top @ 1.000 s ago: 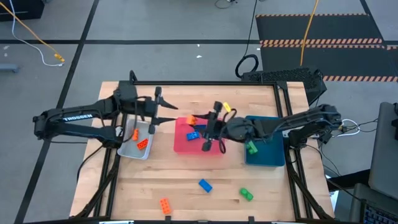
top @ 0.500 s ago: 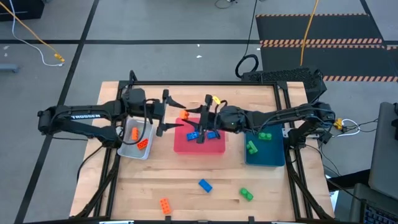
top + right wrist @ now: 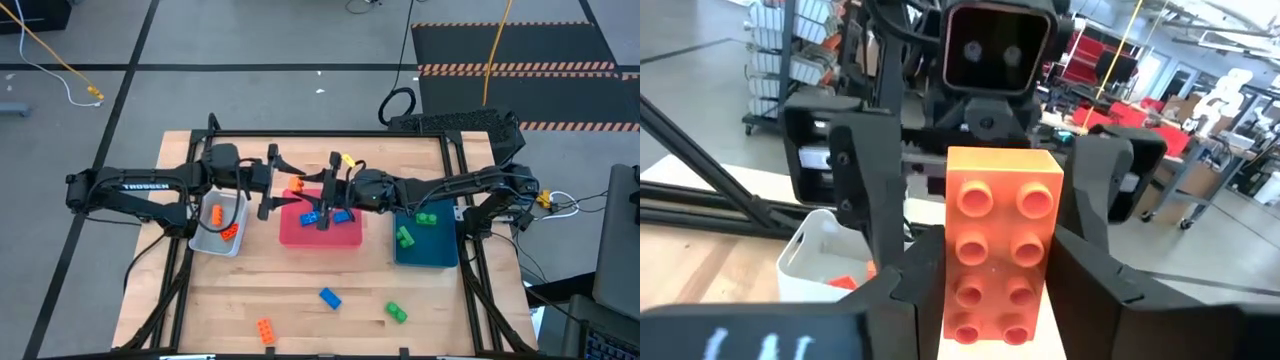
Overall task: Sort & place blocks by color
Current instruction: Put the orange game piece into the gray bin
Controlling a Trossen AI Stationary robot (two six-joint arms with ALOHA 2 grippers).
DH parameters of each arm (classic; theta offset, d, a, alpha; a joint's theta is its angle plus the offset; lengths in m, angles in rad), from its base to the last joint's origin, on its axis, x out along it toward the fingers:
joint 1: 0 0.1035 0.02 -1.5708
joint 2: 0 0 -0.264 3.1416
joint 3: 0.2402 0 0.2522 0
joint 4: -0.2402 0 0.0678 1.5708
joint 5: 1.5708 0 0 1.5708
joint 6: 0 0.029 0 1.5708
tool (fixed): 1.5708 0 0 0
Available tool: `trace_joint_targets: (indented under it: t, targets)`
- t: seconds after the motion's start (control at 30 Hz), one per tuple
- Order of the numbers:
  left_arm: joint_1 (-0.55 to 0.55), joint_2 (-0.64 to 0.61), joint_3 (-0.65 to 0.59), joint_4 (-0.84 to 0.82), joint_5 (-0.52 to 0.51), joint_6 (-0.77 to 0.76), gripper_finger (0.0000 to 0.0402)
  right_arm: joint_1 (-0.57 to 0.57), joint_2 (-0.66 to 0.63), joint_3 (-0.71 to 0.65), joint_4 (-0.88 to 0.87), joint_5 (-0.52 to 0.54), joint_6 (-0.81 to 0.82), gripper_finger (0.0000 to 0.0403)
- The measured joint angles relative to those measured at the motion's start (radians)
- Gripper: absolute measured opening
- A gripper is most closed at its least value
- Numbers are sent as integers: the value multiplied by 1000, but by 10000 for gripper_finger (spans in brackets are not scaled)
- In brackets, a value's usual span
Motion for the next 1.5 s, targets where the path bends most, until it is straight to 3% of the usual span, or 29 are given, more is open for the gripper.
trace_joint_targets:
  t: [0.27,0.87,1.07,1.2,1.5]
  targets:
    - [0,-2,0,16,16,-10,168,0,-2,0,20,-11,2,127]
    - [0,-4,0,14,-1,-19,176,0,0,-3,88,5,-8,161]
    - [2,-3,1,15,-21,-20,139,1,2,-2,139,7,-12,175]
    - [2,1,1,0,-24,-2,139,2,2,-2,138,4,-10,177]
    - [11,-23,8,-97,-159,33,139,35,-1,1,183,2,-63,176]
